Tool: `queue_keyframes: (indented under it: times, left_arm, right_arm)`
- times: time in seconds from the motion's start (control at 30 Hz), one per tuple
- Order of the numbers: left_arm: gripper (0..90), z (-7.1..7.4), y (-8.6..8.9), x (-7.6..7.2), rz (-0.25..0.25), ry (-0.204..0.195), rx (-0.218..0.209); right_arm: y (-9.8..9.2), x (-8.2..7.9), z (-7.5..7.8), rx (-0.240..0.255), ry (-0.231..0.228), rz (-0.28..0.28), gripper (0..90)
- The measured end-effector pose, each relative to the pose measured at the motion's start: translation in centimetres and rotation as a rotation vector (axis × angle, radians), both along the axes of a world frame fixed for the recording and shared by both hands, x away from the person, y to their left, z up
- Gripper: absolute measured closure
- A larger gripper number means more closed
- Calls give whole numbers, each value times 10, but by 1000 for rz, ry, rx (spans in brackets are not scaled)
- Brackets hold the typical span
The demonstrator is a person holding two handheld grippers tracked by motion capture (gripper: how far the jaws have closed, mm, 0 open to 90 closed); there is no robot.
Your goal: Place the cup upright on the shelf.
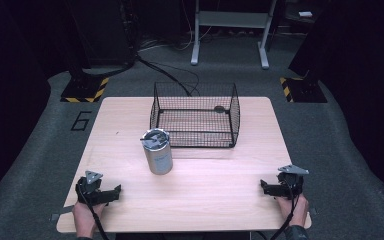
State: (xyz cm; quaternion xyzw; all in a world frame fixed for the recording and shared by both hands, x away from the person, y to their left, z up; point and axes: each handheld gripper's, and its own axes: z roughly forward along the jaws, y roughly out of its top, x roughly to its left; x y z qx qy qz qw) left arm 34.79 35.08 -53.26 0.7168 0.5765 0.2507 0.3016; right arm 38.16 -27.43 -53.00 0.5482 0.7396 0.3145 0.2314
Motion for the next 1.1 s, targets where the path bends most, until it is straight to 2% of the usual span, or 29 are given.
queue_keyframes:
  times: [0.17, 0.23, 0.27, 0.37, 0.4, 0.43, 0.8, 0.9, 0.93, 1.0, 1.03, 1.1]
  left_arm:
    - [1, 0, 0, 0, -1, 0, 0]
    - [1, 0, 0, 0, -1, 1, 0]
    - [1, 0, 0, 0, -1, 0, 1]
    - [1, 0, 1, 1, -8, 1, 3]
    - [2, 0, -1, 0, 4, 0, -18]
    - [2, 0, -1, 0, 4, 0, -18]
    - [3, 0, -1, 1, -3, -8, -13]
    - [2, 1, 0, 1, -14, 8, 1]
    - [2, 0, 0, 1, -10, 6, -1]
    - [0, 0, -1, 1, 2, -5, -16]
    - [0, 1, 0, 1, -14, 6, 2]
    - [1, 1, 0, 1, -18, 11, 5]
  right_arm:
    - [2, 1, 0, 8, -3, 22, 0]
    - [2, 5, -1, -7, -14, 57, 0]
    - [2, 5, 0, -3, -1, 56, 0]
    - [4, 8, 0, -5, -1, 57, 0]
    - [4, 9, 0, -4, 2, 58, 0]
    - [4, 9, 0, -4, 2, 58, 0]
    - [9, 11, 0, -6, 1, 87, 0]
    - [9, 11, 0, -6, 1, 88, 0]
    - [8, 12, 0, -12, -3, 101, 0]
    - [9, 12, 0, 1, 1, 91, 0]
    - [9, 12, 0, 0, 2, 90, 0]
    - [8, 13, 0, -1, -2, 94, 0]
